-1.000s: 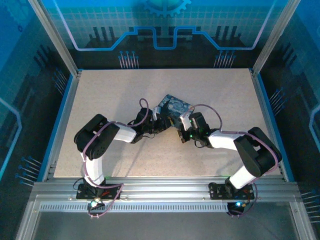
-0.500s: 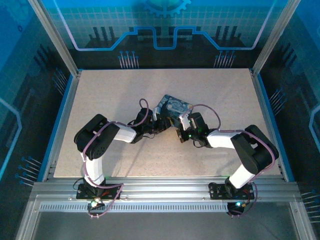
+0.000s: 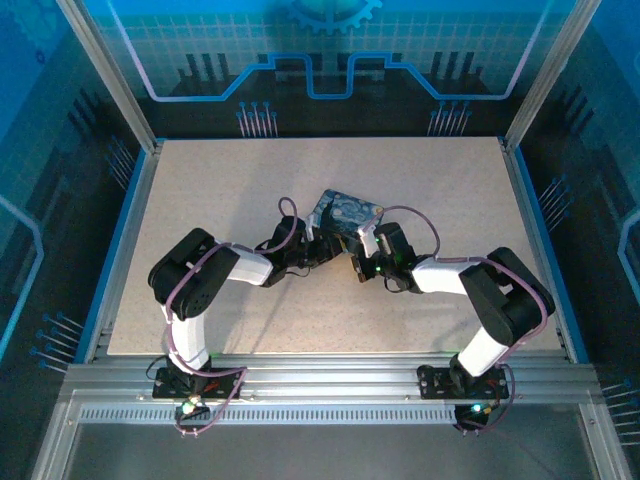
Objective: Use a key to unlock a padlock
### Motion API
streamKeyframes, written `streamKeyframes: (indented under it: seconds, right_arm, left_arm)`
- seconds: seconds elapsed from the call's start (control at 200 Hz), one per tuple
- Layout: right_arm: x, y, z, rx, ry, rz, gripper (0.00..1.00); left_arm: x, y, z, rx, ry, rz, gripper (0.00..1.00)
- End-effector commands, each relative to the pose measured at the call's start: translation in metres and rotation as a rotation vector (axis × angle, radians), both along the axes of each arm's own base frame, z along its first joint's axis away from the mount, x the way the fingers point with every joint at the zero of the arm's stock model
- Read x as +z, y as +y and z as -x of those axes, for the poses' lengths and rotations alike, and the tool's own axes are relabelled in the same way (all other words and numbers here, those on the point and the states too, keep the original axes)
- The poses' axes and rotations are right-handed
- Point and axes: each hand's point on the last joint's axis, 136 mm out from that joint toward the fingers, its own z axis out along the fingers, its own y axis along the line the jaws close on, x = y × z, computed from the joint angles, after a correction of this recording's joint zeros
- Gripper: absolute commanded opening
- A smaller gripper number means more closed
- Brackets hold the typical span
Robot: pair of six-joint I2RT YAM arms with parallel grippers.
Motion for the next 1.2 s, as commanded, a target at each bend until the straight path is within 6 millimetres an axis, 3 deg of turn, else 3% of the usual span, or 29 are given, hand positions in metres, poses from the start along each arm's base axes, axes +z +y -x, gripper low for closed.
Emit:
streamKeyframes:
  seconds: [0.0,0.51,1.195]
  right_arm:
    - [0.013,0.013,-0.009,0.015,-0.042,-0.039,0.02]
    - [0.013,0.01,0.002,0.035,-0.05,-0.047,0.02]
    - [0.026,0.007,-0.003,-0.002,-0.105,-0.058,0.02]
  left_arm:
    - [0.012,-0.004,0.003,-0.004,-0.018,0.03,0.25]
    - [0.008,-0.004,0.002,0.006,-0.008,0.029,0.25]
    - [0.005,-0.004,0.002,0.01,0.002,0.025,0.25]
